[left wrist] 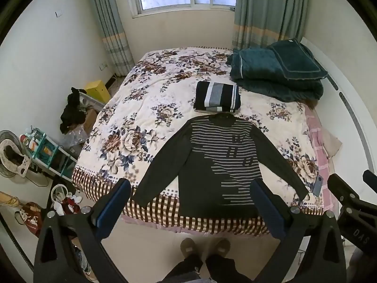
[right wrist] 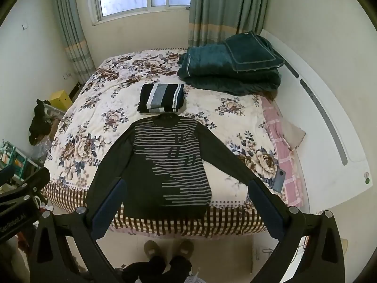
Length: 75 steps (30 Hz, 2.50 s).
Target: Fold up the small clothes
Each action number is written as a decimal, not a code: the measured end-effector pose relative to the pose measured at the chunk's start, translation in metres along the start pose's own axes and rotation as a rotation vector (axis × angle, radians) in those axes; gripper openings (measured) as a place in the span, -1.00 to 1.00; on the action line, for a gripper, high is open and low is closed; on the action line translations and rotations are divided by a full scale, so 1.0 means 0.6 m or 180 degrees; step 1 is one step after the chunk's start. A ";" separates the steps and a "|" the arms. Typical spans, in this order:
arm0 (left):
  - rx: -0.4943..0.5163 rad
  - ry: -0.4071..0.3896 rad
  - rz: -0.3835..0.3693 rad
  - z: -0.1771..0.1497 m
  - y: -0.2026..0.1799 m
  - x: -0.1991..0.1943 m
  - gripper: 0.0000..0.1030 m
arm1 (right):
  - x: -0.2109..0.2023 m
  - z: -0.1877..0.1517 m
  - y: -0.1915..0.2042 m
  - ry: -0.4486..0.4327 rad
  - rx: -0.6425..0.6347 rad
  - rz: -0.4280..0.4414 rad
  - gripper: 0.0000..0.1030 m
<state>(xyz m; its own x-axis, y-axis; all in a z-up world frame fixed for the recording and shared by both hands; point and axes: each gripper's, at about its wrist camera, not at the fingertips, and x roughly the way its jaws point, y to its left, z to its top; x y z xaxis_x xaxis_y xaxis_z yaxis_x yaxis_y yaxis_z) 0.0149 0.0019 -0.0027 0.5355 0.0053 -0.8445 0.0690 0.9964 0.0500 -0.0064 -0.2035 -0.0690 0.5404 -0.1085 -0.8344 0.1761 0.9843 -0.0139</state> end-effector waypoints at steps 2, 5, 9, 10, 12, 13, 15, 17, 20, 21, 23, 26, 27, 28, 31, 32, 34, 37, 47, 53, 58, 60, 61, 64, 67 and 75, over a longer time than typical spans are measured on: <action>-0.0007 -0.0004 -0.0005 -0.004 -0.002 -0.006 1.00 | -0.002 0.009 -0.002 -0.0004 -0.0007 -0.0003 1.00; -0.0013 -0.0019 -0.0017 0.000 -0.002 -0.012 1.00 | -0.004 0.006 0.001 -0.0010 -0.0008 -0.0012 1.00; -0.0010 -0.0031 -0.0043 0.000 -0.004 -0.015 1.00 | -0.004 0.027 0.010 -0.0020 -0.0018 -0.0032 1.00; -0.0009 -0.0038 -0.0042 -0.001 -0.004 -0.016 1.00 | -0.007 0.039 0.014 -0.0025 -0.0025 -0.0032 1.00; -0.0017 -0.0046 -0.0048 0.000 -0.003 -0.017 1.00 | -0.007 0.037 0.012 -0.0029 -0.0022 -0.0030 1.00; -0.0019 -0.0048 -0.0055 -0.001 -0.002 -0.017 1.00 | -0.007 0.040 0.013 -0.0034 -0.0025 -0.0030 1.00; -0.0020 -0.0061 -0.0057 -0.002 -0.001 -0.018 1.00 | -0.008 0.041 0.013 -0.0031 -0.0026 -0.0027 1.00; -0.0020 -0.0065 -0.0069 -0.002 0.002 -0.019 1.00 | -0.008 0.040 0.014 -0.0038 -0.0024 -0.0032 1.00; -0.0026 -0.0073 -0.0073 -0.002 0.005 -0.020 1.00 | -0.010 0.047 0.015 -0.0038 -0.0021 -0.0028 1.00; -0.0028 -0.0073 -0.0076 -0.001 0.004 -0.021 1.00 | -0.009 0.040 0.015 -0.0040 -0.0023 -0.0036 1.00; -0.0022 -0.0077 -0.0072 -0.001 0.004 -0.021 1.00 | -0.009 0.042 0.015 -0.0037 -0.0024 -0.0032 1.00; -0.0027 -0.0068 -0.0073 0.002 0.003 -0.020 1.00 | -0.010 0.041 0.016 -0.0043 -0.0028 -0.0036 1.00; -0.0024 -0.0068 -0.0069 0.002 0.002 -0.020 1.00 | -0.010 0.039 0.016 -0.0043 -0.0027 -0.0033 1.00; -0.0024 -0.0069 -0.0072 0.002 0.003 -0.020 1.00 | -0.010 0.039 0.016 -0.0046 -0.0024 -0.0032 1.00; -0.0027 -0.0077 -0.0072 0.002 0.004 -0.021 1.00 | -0.011 0.045 0.018 -0.0055 -0.0020 -0.0033 1.00; -0.0030 -0.0081 -0.0070 0.003 0.004 -0.021 1.00 | -0.013 0.049 0.020 -0.0057 -0.0021 -0.0032 1.00; -0.0030 -0.0079 -0.0069 0.005 0.001 -0.021 1.00 | -0.014 0.048 0.020 -0.0051 -0.0030 -0.0024 1.00; -0.0024 -0.0081 -0.0070 0.005 0.001 -0.021 1.00 | -0.014 0.046 0.022 -0.0055 -0.0032 -0.0027 1.00; -0.0033 -0.0081 -0.0079 0.008 0.001 -0.023 1.00 | -0.017 0.055 0.028 -0.0070 -0.0028 -0.0022 1.00; -0.0033 -0.0078 -0.0082 0.008 0.001 -0.023 1.00 | -0.019 0.056 0.030 -0.0078 -0.0028 -0.0025 1.00; -0.0034 -0.0089 -0.0076 0.006 0.002 -0.023 1.00 | -0.019 0.058 0.030 -0.0083 -0.0032 -0.0020 1.00; -0.0040 -0.0087 -0.0075 0.010 0.001 -0.023 1.00 | -0.019 0.056 0.029 -0.0094 -0.0029 -0.0030 1.00; -0.0042 -0.0090 -0.0080 0.011 0.000 -0.024 1.00 | -0.020 0.057 0.031 -0.0097 -0.0028 -0.0031 1.00; -0.0038 -0.0092 -0.0079 0.014 -0.003 -0.023 1.00 | -0.021 0.062 0.035 -0.0101 -0.0027 -0.0033 1.00; -0.0034 -0.0095 -0.0073 0.019 -0.008 -0.024 1.00 | -0.023 0.067 0.036 -0.0107 -0.0028 -0.0031 1.00; -0.0053 -0.0106 -0.0072 0.019 -0.004 -0.025 1.00 | -0.021 0.053 0.032 -0.0110 -0.0027 -0.0023 1.00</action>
<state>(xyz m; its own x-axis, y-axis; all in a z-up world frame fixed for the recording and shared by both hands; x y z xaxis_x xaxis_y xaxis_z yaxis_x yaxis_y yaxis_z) 0.0165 -0.0013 0.0159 0.5616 -0.0198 -0.8272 0.0676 0.9975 0.0220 0.0164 -0.1876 -0.0409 0.5672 -0.1203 -0.8147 0.1734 0.9845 -0.0247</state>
